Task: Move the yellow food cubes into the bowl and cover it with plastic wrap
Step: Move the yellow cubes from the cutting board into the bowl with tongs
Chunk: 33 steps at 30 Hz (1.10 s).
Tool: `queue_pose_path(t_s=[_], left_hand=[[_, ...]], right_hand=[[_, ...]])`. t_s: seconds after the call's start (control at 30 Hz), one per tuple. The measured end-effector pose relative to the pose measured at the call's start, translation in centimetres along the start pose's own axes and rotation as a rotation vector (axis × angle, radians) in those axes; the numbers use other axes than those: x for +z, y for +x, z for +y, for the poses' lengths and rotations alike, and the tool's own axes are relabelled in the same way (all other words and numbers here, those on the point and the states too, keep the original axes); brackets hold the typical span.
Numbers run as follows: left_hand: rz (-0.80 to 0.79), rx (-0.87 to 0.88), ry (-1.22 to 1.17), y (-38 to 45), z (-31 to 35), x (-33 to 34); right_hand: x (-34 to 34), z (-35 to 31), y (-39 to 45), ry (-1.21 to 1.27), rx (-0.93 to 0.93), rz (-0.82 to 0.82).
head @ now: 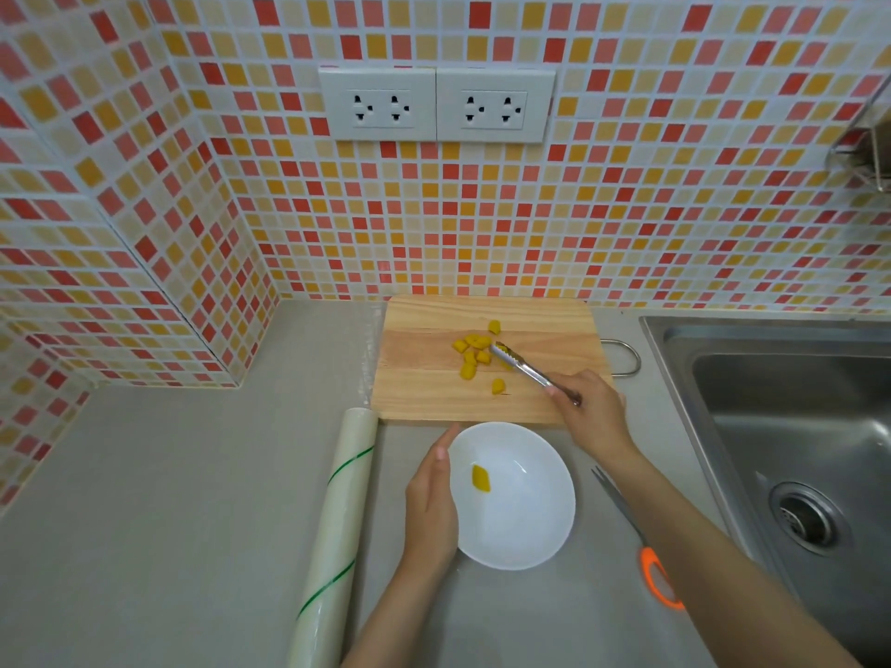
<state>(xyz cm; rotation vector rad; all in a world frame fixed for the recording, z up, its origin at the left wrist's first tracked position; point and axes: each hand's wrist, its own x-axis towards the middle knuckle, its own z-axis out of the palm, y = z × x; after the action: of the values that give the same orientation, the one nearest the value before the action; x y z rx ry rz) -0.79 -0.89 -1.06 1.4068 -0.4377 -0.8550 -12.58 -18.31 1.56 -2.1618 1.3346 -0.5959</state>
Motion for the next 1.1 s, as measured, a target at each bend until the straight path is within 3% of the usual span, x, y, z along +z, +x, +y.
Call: queue_pose_path(t_s=[0.13,0.37,0.63,0.77,0.93,1.1], left_hand=[[-0.003,0.015,0.009,0.0,0.1,0.0],[-0.017,0.033,0.001,-0.2,0.3,0.0],[0.014,0.046,0.004,-0.2,0.1,0.2],[0.008,0.048,0.008,-0.2,0.0,0.1],[0.015,0.049,0.02,-0.2,-0.3,0.1],[0.004,0.05,0.023,-0.3,-0.3,0.1]], right_hand=[[-2.2,-1.0,-4.8,0.203,-0.102,-0.049],[-4.9,-1.2,-9.4,-0.026,-0.201,-0.211],[-4.0,-0.3,-5.0,0.037,-0.077,-0.041],[-1.8,0.3,-2.5,-0.163,-0.041,-0.133],[-0.2,0.7,-2.3,-0.198,-0.023,-0.133],[-1.7,0.0,-3.8,0.043,-0.029,-0.089]])
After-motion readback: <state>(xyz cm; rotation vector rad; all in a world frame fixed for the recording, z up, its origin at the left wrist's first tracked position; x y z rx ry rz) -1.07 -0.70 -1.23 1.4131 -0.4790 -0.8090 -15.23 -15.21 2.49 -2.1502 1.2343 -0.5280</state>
